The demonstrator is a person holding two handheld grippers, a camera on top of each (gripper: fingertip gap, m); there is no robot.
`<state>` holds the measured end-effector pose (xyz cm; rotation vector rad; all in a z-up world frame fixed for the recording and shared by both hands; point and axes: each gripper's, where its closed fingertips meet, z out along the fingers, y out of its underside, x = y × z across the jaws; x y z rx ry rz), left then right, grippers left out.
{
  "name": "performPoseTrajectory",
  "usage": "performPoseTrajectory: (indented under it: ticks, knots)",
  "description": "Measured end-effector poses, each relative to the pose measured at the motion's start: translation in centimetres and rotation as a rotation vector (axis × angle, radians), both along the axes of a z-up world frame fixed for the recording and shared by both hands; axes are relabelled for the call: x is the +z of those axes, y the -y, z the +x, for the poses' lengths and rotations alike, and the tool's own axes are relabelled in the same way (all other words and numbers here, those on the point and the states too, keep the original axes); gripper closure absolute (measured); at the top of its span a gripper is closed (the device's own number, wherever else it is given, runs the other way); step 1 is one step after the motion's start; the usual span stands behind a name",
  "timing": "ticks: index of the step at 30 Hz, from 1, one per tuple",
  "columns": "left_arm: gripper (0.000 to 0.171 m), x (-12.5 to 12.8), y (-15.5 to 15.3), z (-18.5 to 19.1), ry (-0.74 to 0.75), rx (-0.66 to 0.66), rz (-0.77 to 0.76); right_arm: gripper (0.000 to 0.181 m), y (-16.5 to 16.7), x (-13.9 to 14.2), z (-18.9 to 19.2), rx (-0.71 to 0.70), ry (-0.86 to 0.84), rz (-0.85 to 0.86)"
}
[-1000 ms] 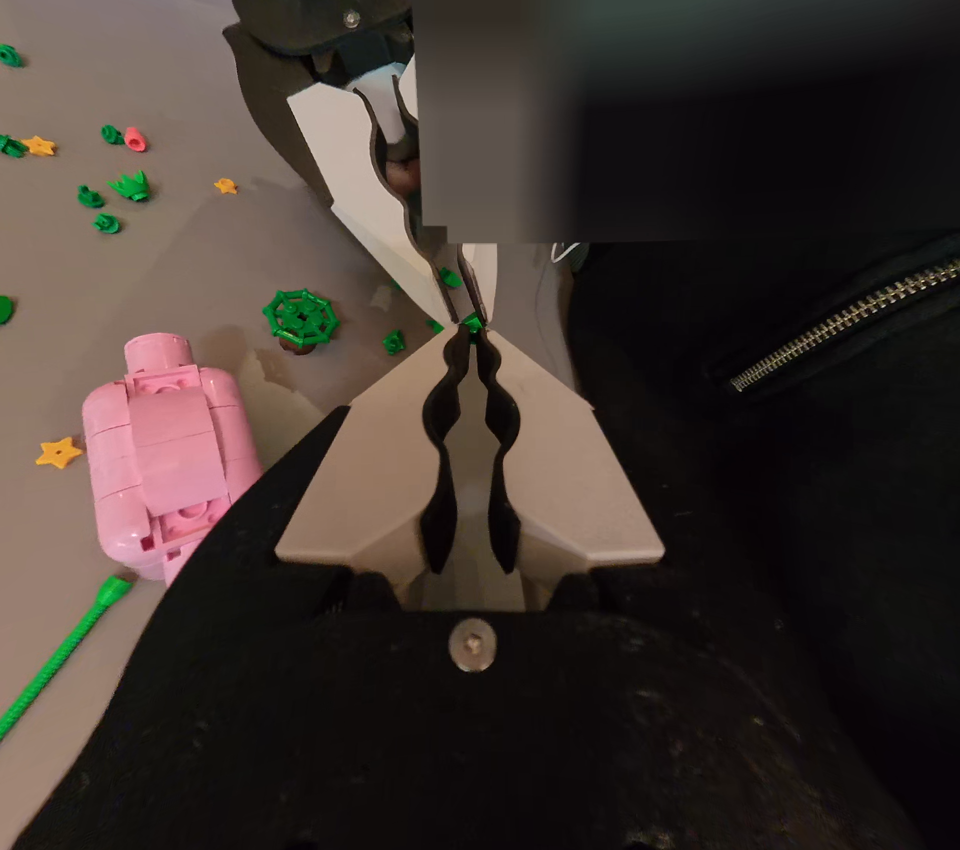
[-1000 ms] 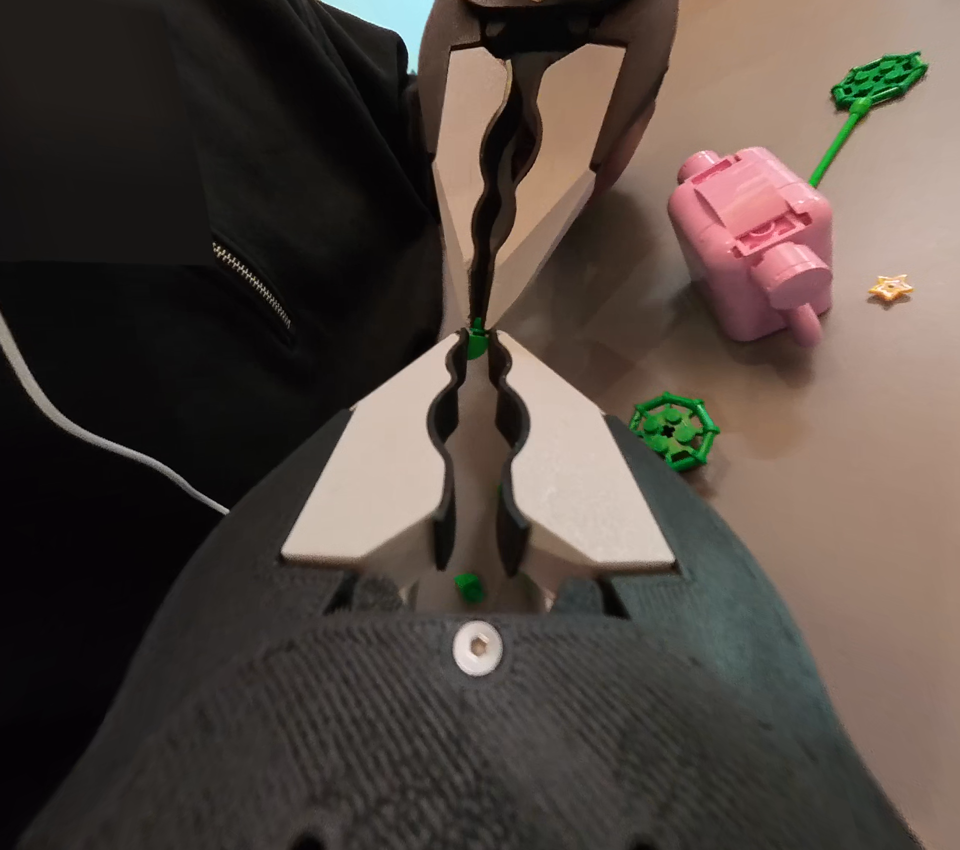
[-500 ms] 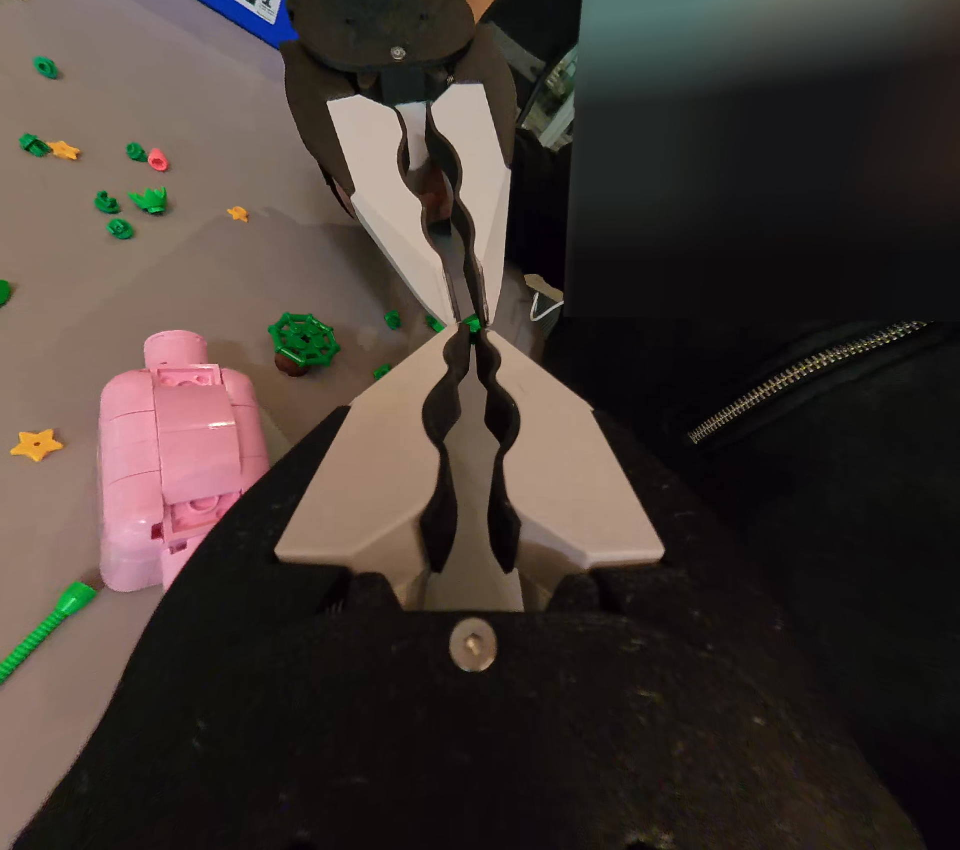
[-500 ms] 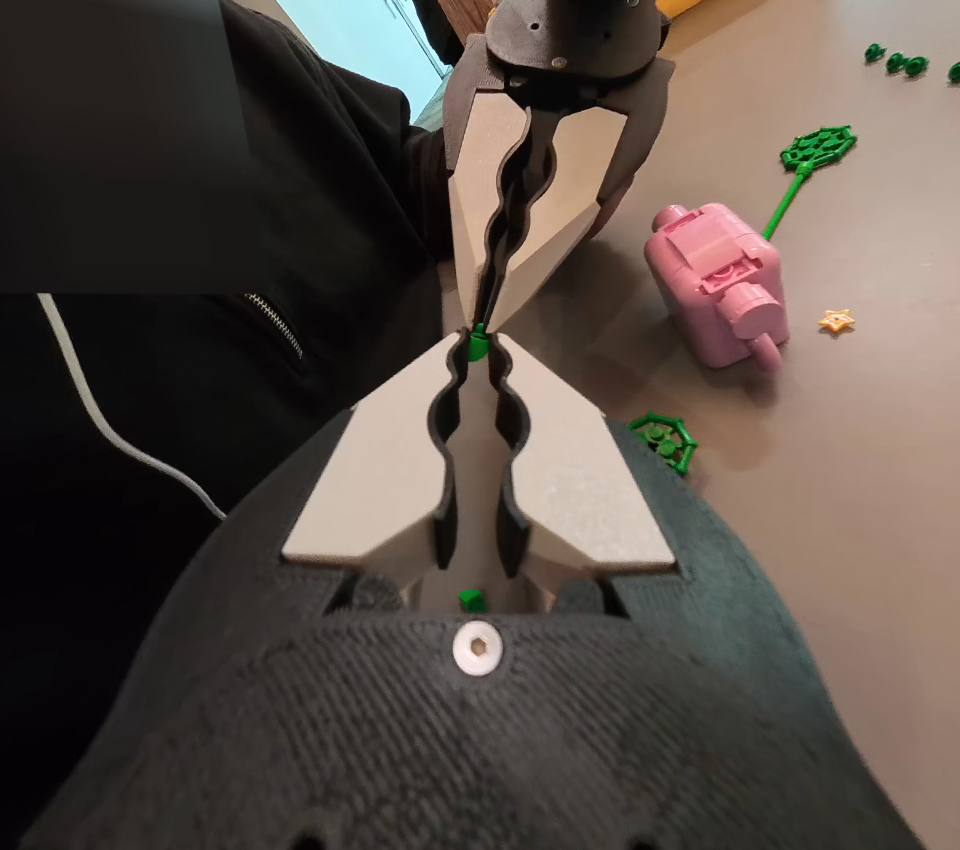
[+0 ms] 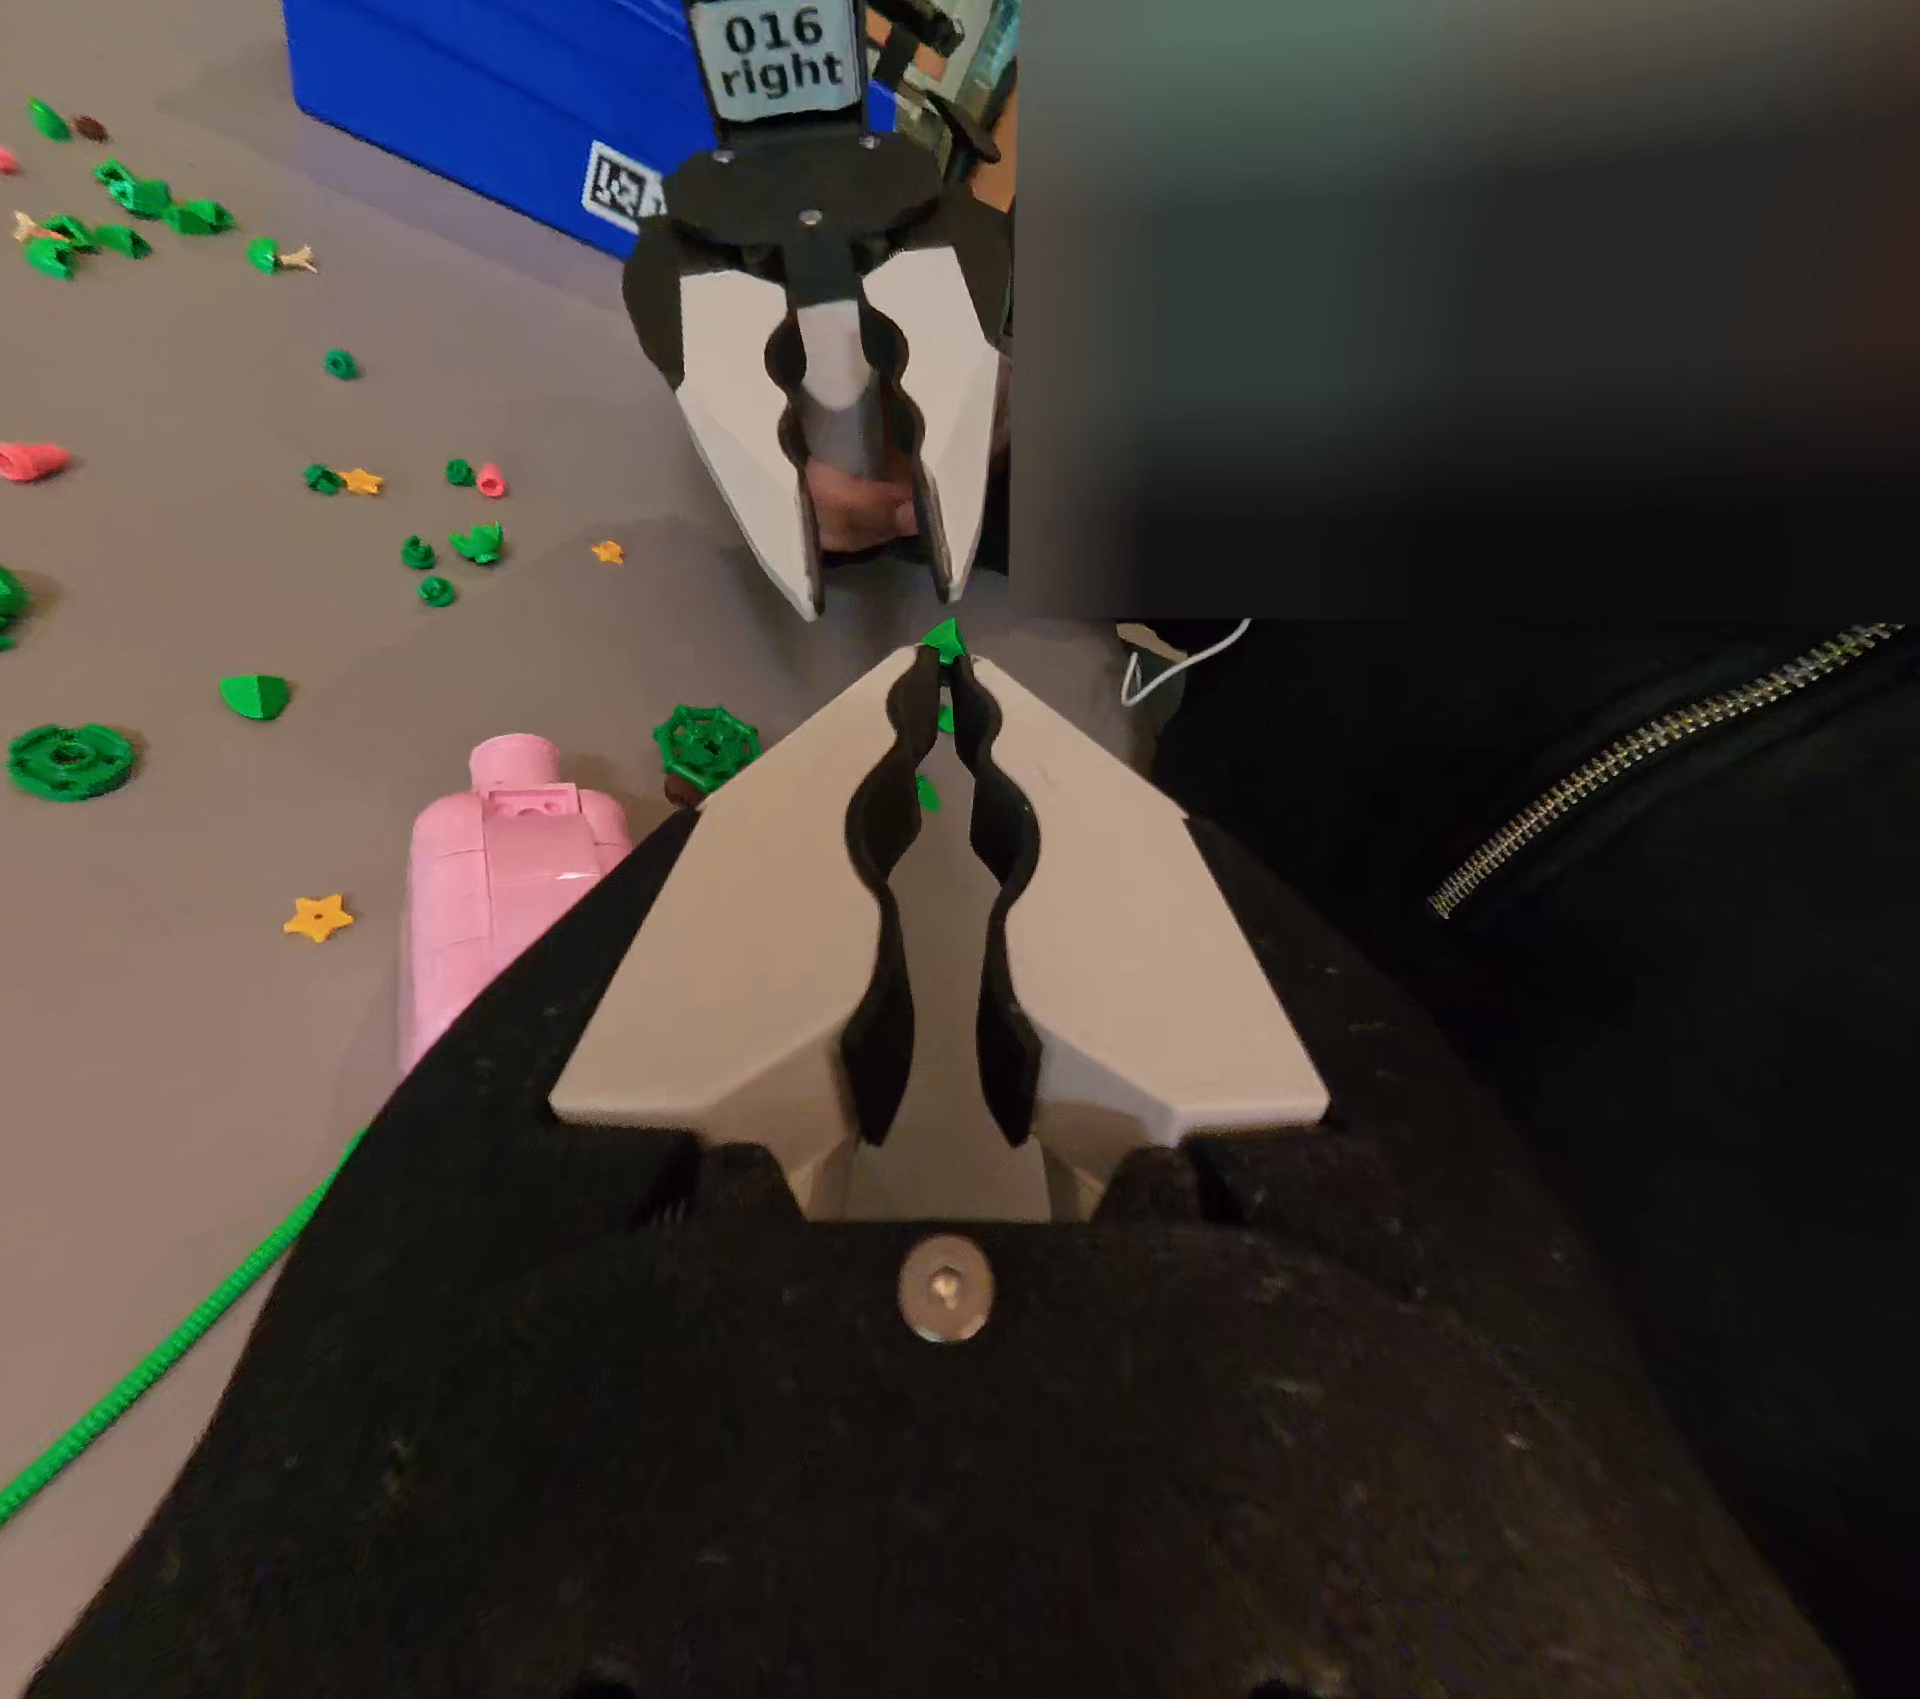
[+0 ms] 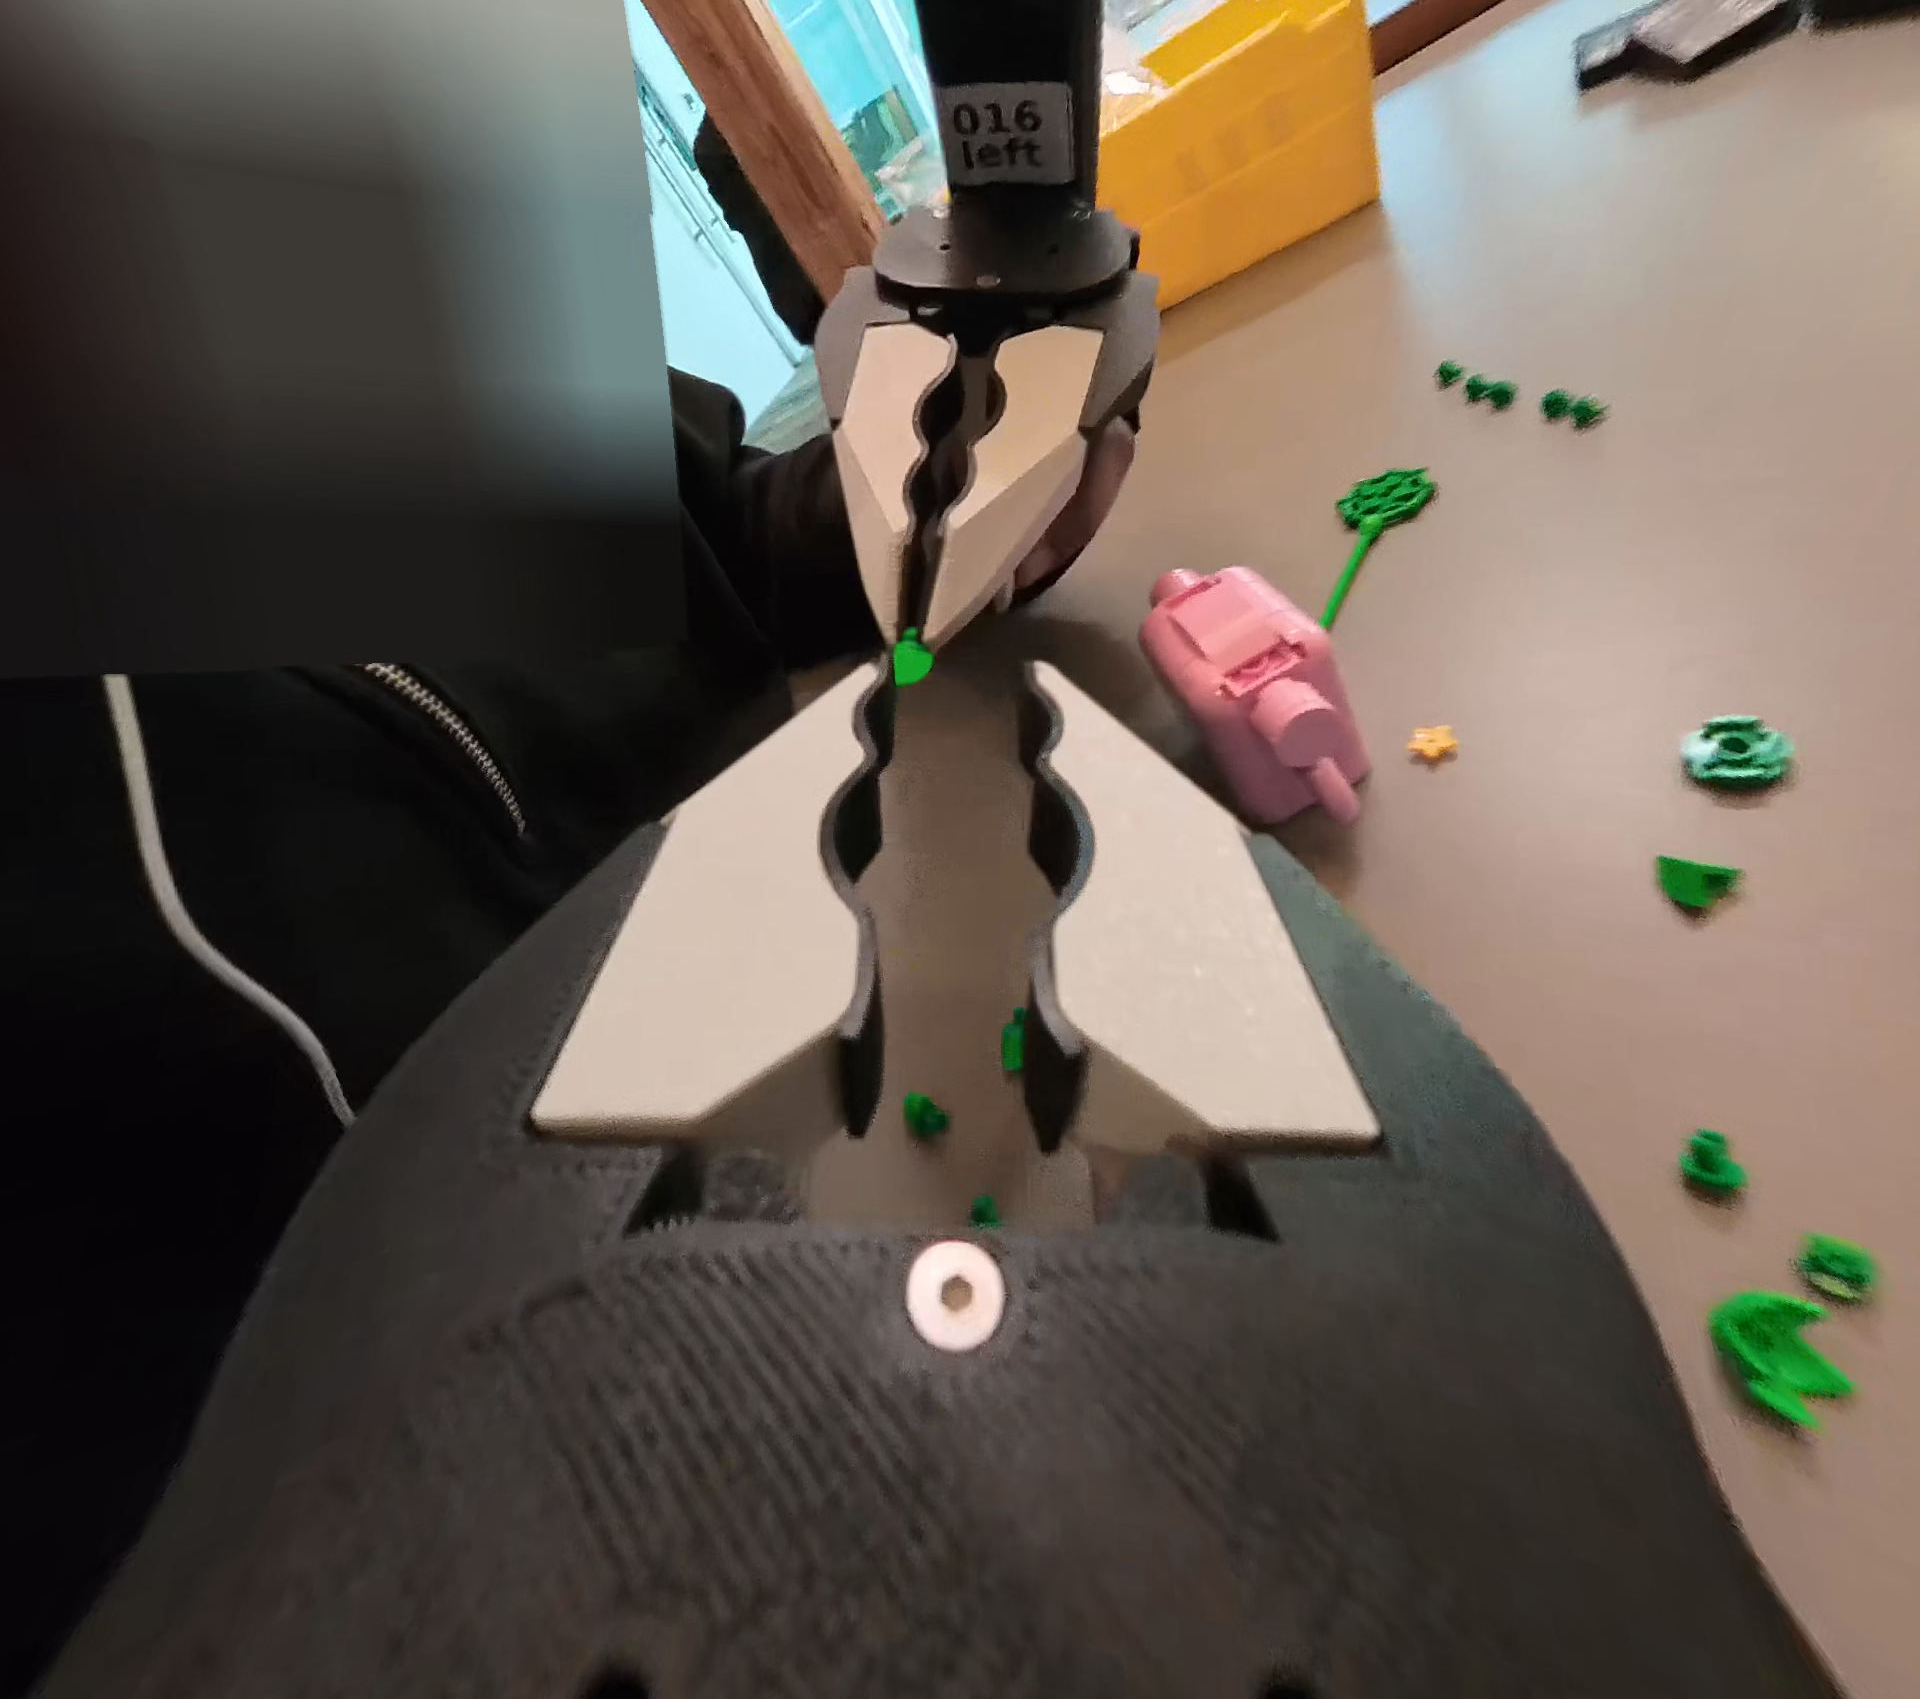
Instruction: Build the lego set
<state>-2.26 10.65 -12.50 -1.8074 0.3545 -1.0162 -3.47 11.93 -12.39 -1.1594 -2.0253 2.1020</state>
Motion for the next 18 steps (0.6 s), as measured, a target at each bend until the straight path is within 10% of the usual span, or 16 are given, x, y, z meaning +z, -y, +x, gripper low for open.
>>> performPoseTrajectory:
  ticks: [18]
  knots:
    - [0.171,0.6,-0.6,-0.9,-0.156,0.126,0.129,0.175,1.0,0.7,-0.5,-0.054,-0.112,0.005]
